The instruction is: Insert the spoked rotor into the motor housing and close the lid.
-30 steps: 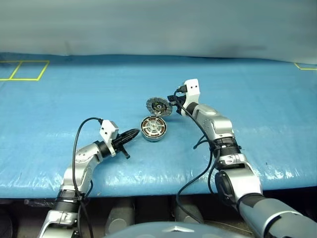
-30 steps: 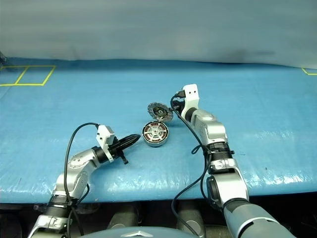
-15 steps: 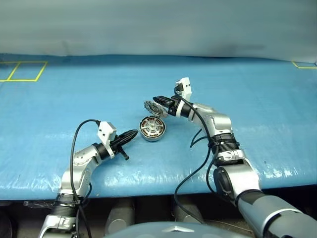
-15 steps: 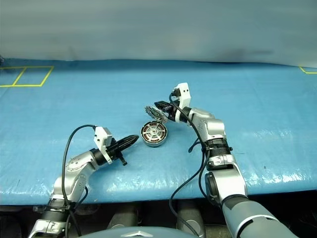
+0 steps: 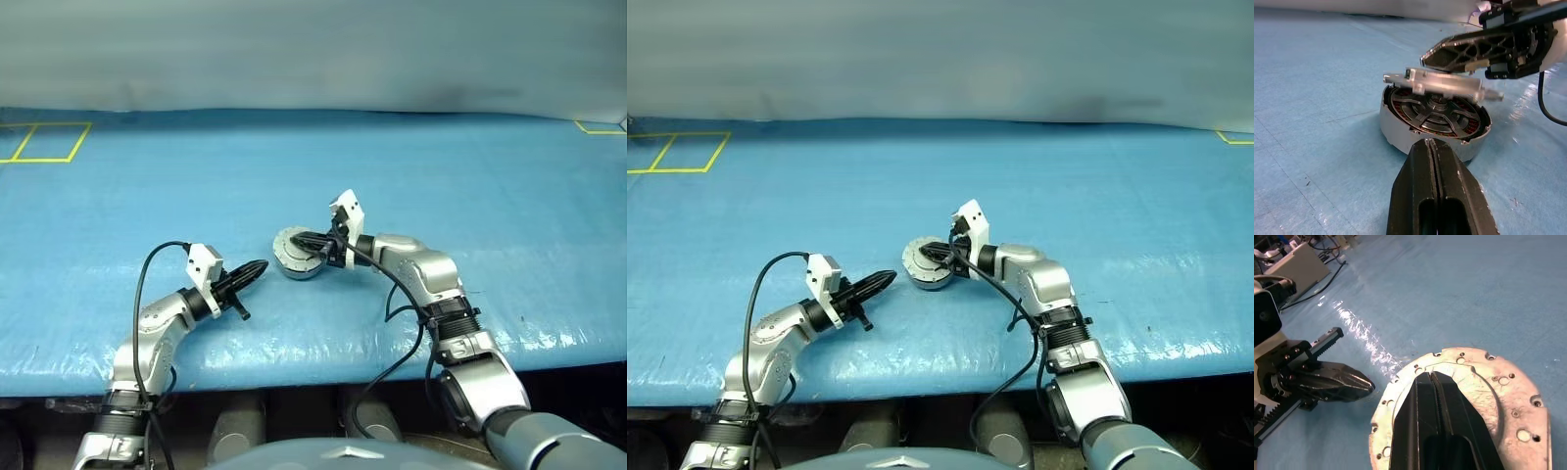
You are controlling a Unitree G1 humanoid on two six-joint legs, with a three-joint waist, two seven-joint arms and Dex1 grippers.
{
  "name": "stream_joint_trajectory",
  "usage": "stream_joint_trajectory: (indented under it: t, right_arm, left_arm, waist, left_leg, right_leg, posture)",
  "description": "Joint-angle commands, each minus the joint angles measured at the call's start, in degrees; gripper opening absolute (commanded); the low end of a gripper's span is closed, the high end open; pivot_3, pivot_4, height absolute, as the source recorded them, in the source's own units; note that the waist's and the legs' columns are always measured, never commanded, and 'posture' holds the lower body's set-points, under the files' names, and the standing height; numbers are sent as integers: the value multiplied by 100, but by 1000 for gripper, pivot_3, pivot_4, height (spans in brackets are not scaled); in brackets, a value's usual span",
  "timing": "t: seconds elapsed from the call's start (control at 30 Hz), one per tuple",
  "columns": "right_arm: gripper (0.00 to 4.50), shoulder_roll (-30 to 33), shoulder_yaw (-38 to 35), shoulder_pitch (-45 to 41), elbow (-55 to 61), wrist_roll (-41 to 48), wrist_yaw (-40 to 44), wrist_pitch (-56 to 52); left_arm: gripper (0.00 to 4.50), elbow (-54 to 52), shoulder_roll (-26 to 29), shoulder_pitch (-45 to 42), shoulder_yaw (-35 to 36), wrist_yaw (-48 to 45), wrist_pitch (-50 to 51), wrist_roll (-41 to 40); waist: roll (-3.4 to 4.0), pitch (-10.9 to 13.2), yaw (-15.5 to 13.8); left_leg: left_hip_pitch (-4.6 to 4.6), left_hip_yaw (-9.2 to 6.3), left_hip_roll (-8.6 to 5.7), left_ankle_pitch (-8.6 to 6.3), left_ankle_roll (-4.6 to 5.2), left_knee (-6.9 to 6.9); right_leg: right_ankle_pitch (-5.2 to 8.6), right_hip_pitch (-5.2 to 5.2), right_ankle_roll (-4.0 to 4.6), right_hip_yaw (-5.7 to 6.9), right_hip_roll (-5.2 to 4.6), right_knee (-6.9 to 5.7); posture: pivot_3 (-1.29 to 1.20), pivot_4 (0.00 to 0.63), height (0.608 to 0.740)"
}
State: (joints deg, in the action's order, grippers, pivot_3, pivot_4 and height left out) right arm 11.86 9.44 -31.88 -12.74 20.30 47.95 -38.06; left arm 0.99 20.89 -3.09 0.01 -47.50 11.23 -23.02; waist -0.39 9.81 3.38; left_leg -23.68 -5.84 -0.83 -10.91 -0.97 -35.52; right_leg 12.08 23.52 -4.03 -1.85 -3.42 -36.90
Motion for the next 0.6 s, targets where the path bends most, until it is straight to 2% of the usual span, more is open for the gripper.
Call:
stream_joint_trajectory:
  t: [0.03, 0.2, 0.3, 0.4, 0.5, 0.6]
  right_arm:
    - [34, 97, 295, 127, 340, -251, -96, 24]
    - [34, 125, 680, 371, 231, -893, -619, 355]
    - [34, -172, 310, 513, 200, -761, -988, 734]
    - [34, -275, 39, 625, 492, -498, -904, 1045]
    - [633, -305, -74, 727, 697, -396, -907, 1196]
    - [1545, -379, -141, 844, 889, -380, -1084, 1271]
  left_arm:
    - [0, -270, 56, -13, 125, 21, 14, -92]
    - [0, -256, 5, -37, 91, 45, -4, -53]
    - [0, -243, -40, -43, 53, 62, -30, -23]
    - [0, -184, -80, -59, 39, 143, -204, 109]
    - [0, -152, -108, -85, 18, 151, -195, 87]
    - [0, -180, -106, -93, -15, 94, -135, 31]
  waist:
    - [0, 0, -1]
    - [-1, -10, -1]
    - [-5, -20, -2]
    - [-5, -20, -4]
    - [-4, -19, -34]
    - [-4, -19, -46]
  left_leg:
    - [1, 0, 0, 0, 0, 0]
    - [8, 0, 0, 0, -1, 0]
    - [19, 0, 3, 0, -2, -1]
    - [17, 0, 3, 3, -6, -7]
    - [11, 1, 2, 4, -5, -11]
    - [8, 1, 2, 5, -5, -7]
  right_leg:
    - [0, -1, 0, 0, 0, 0]
    - [3, -8, 3, 0, 0, 1]
    - [5, -17, 5, 1, 1, -1]
    - [2, -18, 7, 0, 2, -1]
    - [0, -15, 6, -1, 0, 0]
    - [0, -10, 6, -1, 0, 1]
  posture:
    - [0, 150, 740]
    - [0, 150, 740]
    - [0, 150, 740]
    - [0, 150, 740]
    - [0, 150, 740]
    - [0, 150, 740]
